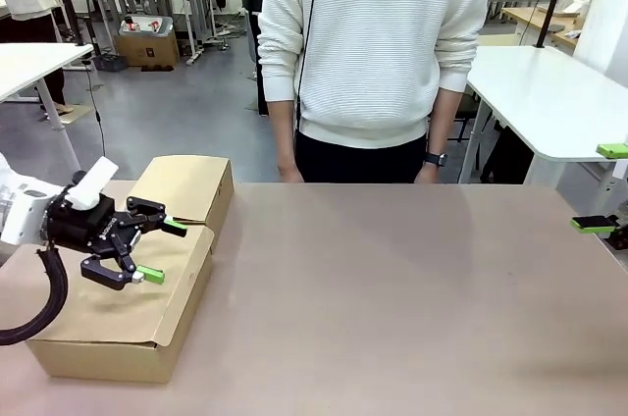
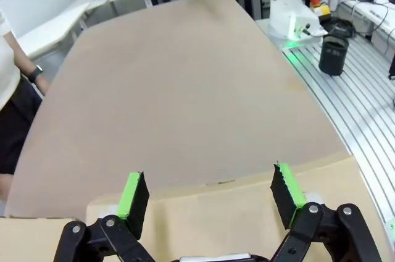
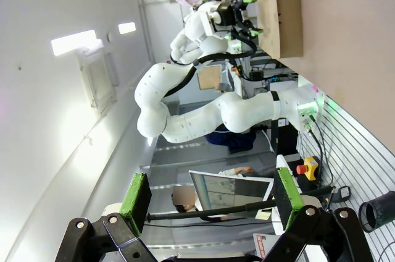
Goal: Place items inside the box.
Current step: Close the lid of the Mailer Box closest to the robot.
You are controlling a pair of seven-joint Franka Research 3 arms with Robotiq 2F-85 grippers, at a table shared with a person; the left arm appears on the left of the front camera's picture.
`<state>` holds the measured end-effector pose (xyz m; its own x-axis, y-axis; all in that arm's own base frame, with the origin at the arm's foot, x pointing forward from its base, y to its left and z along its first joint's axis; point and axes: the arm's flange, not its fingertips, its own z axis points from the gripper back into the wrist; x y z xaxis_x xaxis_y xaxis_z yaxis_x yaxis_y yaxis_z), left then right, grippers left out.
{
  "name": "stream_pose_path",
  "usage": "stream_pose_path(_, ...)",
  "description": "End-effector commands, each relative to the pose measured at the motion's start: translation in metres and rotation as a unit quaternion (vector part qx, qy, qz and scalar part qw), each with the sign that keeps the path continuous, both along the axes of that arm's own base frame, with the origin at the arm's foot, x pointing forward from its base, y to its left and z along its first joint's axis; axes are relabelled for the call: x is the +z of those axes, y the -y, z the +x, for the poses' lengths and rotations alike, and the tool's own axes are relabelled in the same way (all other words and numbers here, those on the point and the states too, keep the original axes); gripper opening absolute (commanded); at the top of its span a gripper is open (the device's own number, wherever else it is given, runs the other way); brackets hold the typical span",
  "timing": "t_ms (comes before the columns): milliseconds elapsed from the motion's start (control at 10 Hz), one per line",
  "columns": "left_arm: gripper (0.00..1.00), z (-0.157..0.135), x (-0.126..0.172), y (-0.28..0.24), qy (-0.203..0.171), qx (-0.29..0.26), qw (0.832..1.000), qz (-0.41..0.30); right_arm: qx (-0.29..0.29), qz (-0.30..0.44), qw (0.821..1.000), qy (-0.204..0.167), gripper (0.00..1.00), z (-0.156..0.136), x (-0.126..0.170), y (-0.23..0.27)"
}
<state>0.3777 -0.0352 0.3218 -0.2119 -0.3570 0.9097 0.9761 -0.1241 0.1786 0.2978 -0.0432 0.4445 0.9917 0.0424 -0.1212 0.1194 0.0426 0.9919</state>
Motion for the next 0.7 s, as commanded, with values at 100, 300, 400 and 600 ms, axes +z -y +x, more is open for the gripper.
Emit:
stream_pose_path(100, 1.00, -0.042, -0.048, 0.002, 0.019, 0.014, 0.999, 0.036, -0.001, 0.009, 1.000, 0.010, 1.00, 0.001, 0.002, 0.000)
stream_pose_path(300, 1.00, -0.038, -0.061, -0.003, 0.010, 0.026, 0.997, 0.075, -0.001, 0.009, 1.000, 0.010, 1.00, 0.001, 0.002, 0.000)
stream_pose_path(400, 1.00, -0.037, -0.063, -0.004, -0.012, 0.024, 0.995, 0.092, -0.001, 0.009, 1.000, 0.010, 1.00, 0.001, 0.002, 0.000)
stream_pose_path(600, 1.00, -0.037, -0.058, -0.005, -0.017, 0.024, 0.997, 0.074, -0.001, 0.009, 1.000, 0.010, 1.00, 0.001, 0.002, 0.000)
